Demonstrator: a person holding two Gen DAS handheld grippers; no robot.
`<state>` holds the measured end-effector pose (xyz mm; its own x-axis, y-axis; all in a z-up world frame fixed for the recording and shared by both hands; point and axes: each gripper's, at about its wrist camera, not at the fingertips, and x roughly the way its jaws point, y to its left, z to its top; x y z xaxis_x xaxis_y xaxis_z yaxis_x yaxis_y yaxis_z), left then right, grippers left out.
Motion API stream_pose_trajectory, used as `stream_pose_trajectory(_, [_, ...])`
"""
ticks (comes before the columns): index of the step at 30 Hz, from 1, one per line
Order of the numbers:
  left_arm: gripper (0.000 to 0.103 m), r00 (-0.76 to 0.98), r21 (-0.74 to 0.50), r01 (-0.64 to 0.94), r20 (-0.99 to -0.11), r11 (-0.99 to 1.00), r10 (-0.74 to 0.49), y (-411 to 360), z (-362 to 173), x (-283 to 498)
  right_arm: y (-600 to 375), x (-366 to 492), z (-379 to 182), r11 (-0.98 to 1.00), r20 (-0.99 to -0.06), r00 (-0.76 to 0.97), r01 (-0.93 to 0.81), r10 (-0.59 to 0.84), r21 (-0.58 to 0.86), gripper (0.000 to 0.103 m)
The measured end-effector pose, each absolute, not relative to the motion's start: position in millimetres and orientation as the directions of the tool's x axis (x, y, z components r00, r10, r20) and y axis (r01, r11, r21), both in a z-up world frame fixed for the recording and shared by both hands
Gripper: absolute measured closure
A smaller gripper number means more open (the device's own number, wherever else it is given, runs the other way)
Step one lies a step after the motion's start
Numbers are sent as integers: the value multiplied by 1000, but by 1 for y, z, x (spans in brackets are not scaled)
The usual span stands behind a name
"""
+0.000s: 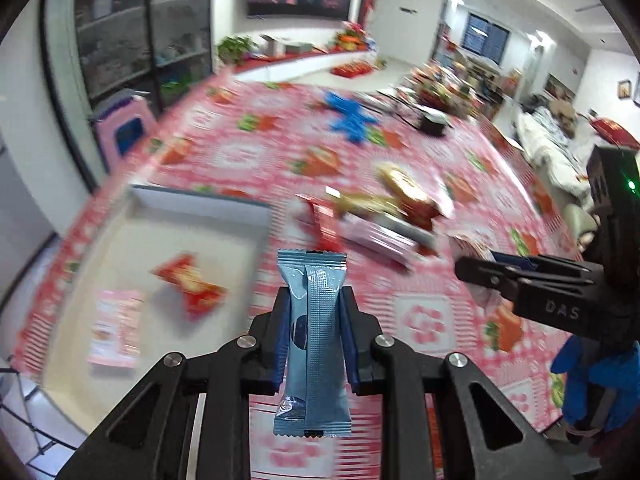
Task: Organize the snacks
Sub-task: 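Grasp the light-blue bar with the left tool while the right tool grasps the pink Crispy Cranberry pack, then open both tools over the white box to drop the snacks, then return to the pile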
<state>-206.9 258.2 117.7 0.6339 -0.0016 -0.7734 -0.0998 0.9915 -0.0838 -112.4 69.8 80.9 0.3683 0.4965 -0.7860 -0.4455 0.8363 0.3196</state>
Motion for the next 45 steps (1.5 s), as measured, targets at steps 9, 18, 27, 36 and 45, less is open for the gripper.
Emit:
stream_pose_trajectory(9, [78,600,-73,-283,-791,956,117,358,111,-212,180,-105,95,745,-778,265,-567,570,353,64])
stream_pose_trajectory(18, [78,524,-105,-351,-846,930,102,398,62,-210,273,-94,78,690,-801,148,-612,579,386,64])
stream_pose_trajectory(27, [61,506,-117,-369,-858,922,93,410,48,-211,309,-90,60,688,-846,130,-650,518,321,61])
stream_pose_trajectory(36, [24,557,-91,-324,-823,942,112,390,86,-208,277,-85,71,715,-846,216,-654,488,245,19])
stream_pose_trajectory(45, [22,556,-88,-129,-831,988,-2,295,100,-153,157,-33,71,866,-855,344,-455,387,209,19])
